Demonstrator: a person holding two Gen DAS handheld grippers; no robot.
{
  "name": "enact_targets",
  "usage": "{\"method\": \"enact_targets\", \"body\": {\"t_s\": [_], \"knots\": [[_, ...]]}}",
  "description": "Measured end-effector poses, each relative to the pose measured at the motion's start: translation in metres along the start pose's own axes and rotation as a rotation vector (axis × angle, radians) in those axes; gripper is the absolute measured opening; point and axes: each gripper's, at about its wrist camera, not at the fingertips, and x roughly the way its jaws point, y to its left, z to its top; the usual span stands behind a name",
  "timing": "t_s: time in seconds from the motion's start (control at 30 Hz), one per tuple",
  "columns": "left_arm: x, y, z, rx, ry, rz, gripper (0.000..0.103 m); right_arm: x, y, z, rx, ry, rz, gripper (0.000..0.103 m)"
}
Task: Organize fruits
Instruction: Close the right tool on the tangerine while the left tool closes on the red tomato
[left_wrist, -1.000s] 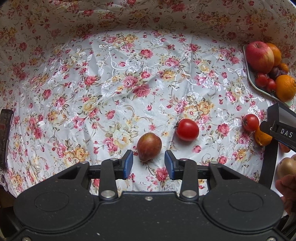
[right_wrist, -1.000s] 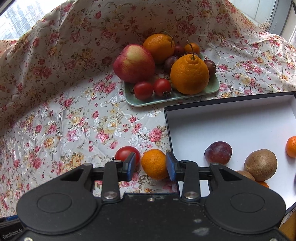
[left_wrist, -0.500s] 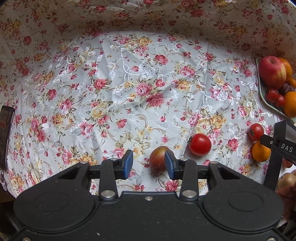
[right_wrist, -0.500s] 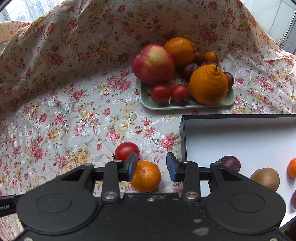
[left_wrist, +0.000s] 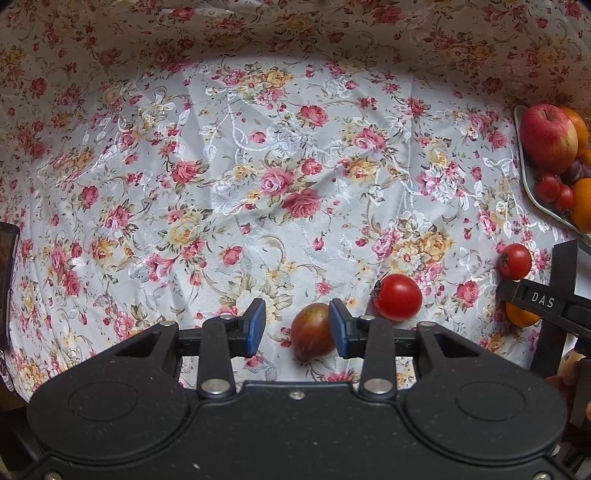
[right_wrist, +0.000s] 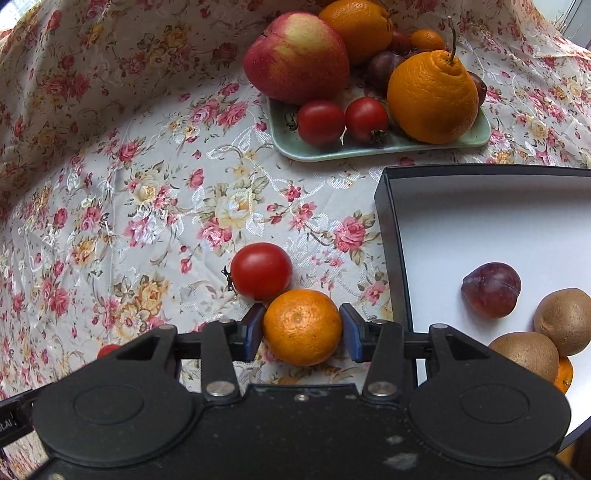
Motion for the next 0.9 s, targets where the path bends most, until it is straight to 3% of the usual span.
{"method": "enact_targets", "body": {"t_s": [0.5, 0.6, 0.9], "knots": [[0.007, -0.041, 0.005, 0.076, -0.018, -0.061, 0.049, 0.001, 0.007, 0.004, -0.056, 0.0, -0.012, 0.045], [0.008, -0.049, 0.007, 0.082, -0.025, -0.072, 0.055, 0.0, 0.005, 0.005, -0.05, 0.007, 0.001, 0.045], [0.015, -0.063, 0.01, 0.089, -0.013, -0.087, 0.057, 0.0, -0.001, 0.008, -0.03, 0.032, 0.037, 0.044]]}}
